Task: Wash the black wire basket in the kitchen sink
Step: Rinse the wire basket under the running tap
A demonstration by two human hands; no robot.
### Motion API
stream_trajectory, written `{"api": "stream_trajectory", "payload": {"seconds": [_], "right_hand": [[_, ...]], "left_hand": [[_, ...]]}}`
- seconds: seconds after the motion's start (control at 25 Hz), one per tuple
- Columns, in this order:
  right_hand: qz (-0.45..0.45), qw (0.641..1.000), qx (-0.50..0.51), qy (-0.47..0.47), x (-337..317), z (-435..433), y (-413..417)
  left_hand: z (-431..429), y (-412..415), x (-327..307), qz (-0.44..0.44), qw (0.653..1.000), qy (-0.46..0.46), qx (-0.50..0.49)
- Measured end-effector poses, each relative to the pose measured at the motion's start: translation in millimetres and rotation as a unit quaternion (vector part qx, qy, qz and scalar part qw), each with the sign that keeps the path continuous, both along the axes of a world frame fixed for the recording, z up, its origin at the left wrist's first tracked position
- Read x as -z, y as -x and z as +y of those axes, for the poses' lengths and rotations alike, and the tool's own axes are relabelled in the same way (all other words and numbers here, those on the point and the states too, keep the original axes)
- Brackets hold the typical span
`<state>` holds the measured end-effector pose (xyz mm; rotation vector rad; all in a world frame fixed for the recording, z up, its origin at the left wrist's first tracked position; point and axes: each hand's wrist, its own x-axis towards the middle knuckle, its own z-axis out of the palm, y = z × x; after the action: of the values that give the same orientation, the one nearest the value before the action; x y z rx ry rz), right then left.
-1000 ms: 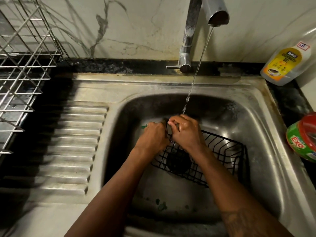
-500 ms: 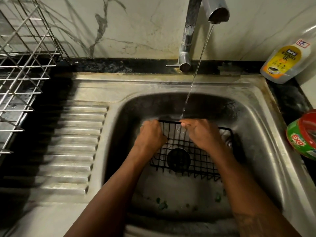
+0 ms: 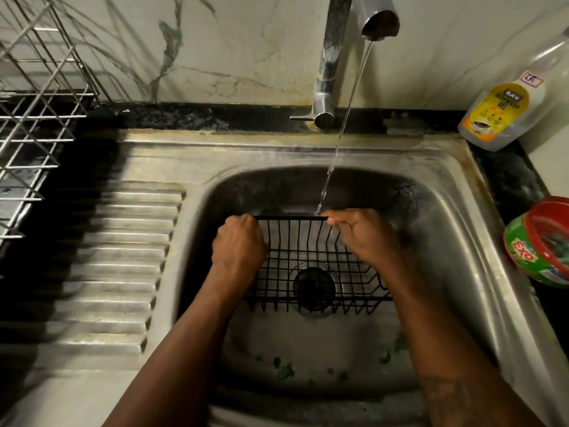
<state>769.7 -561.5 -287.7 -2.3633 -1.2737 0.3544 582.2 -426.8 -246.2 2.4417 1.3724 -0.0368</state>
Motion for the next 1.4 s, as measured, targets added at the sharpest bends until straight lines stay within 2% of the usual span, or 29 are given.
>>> {"api": "stream_trajectory", "payload": {"seconds": [0.08, 0.16, 0.28, 0.36, 0.44, 0.52, 0.6, 0.72, 0.8, 0.96, 1.08, 1.24, 1.4], "right_hand": [[-0.013, 1.0, 0.005, -0.008, 3.1, 0.4, -4.0], [-0.047, 0.998, -0.043, -0.016, 4.1, 24.4, 14.7], [-0.042, 0.995, -0.09, -0.029, 3.7, 51.4, 40.7], [-0.021, 0.998, -0.064, -0.008, 1.2, 38.7, 23.5], [0.016, 0.999, 0.009, 0.034, -3.3, 9.4, -0.2], [0.01, 0.997, 0.071, 0.033, -3.2, -7.8, -18.8], [-0.011, 0.997, 0.07, 0.045, 0.3, 1.8, -19.7], [0.022, 0.995, 0.035, 0.086, -0.2, 33.2, 2.2], [0.052, 0.997, -0.016, 0.058, -2.9, 50.6, 24.1], [-0.005, 0.993, -0.115, 0.017, -2.7, 68.8, 52.7], [0.047, 0.996, -0.072, -0.005, -6.5, 57.5, 45.0], [0.066, 0.996, 0.017, 0.065, -11.7, 4.1, 2.5], [0.07, 0.996, -0.007, 0.047, -10.1, 8.8, 3.5]], "left_hand": [[0.3, 0.6, -1.1, 0.017, 1.0, -0.015, -0.005], [1.4, -0.4, -0.4, 0.028, 0.999, -0.022, -0.012], [6.1, 3.2, 2.1, 0.032, 0.999, -0.017, -0.028], [8.8, 6.2, 3.0, 0.034, 0.999, -0.021, -0.028], [8.6, 7.0, 3.0, 0.023, 0.999, -0.025, -0.028], [7.2, 5.5, 2.3, 0.008, 0.999, -0.026, -0.03], [6.2, 5.1, 3.3, -0.004, 0.999, -0.025, -0.039], [7.3, 4.5, 6.4, -0.041, 0.998, -0.016, -0.035], [1.3, 0.9, 4.7, -0.051, 0.998, 0.003, -0.03], [-13.6, -10.6, 0.3, -0.074, 0.996, 0.046, 0.029], [-13.4, -17.8, 8.5, -0.063, 0.991, 0.087, 0.076], [-12.8, -23.7, 12.0, -0.046, 0.991, 0.11, 0.054], [-15.2, -27.5, 12.1, -0.043, 0.985, 0.135, 0.095]]}}
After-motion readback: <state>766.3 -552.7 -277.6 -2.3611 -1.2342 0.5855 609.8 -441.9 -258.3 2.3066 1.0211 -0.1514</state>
